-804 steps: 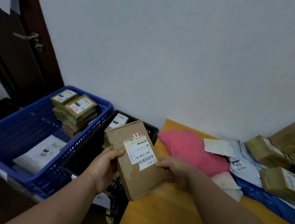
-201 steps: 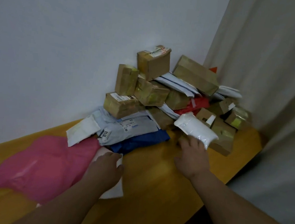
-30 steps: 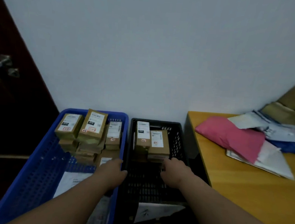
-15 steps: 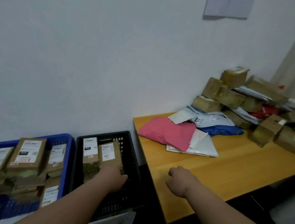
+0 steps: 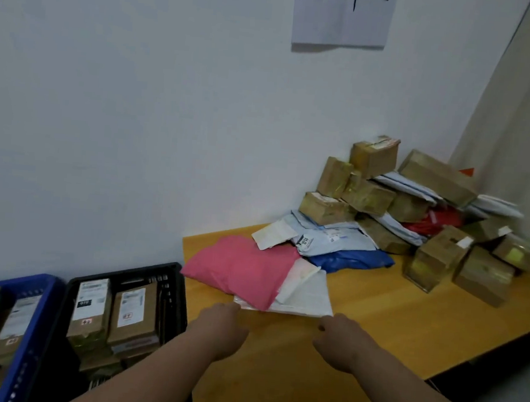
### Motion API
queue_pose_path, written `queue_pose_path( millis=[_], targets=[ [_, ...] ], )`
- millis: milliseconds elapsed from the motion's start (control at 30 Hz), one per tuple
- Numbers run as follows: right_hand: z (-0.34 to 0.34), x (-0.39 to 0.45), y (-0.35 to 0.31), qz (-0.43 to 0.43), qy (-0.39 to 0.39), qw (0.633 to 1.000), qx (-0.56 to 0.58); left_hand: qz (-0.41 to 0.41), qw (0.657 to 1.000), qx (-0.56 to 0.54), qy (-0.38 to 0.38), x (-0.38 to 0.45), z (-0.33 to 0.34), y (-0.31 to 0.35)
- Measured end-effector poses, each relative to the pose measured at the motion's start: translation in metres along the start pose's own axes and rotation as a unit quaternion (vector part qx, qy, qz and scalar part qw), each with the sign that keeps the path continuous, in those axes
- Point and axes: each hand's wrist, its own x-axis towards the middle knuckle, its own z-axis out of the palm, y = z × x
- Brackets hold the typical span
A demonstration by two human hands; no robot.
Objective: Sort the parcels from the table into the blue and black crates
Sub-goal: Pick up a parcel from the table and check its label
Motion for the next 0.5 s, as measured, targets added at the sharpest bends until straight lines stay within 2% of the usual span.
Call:
queue_pose_path(
  millis=[333, 500],
  targets=[
    [-0.037, 0.069, 0.057, 0.018, -0.008, 1.000, 0.024, 0.034, 0.998, 0.048, -0.029, 0.112, 0.000, 0.068],
    [-0.061, 0.094, 0.102, 0.048, 0.007, 0.998, 0.038, 0.074, 0.995, 0.067, -0.011, 0.156, 0.008, 0.113]
  ],
)
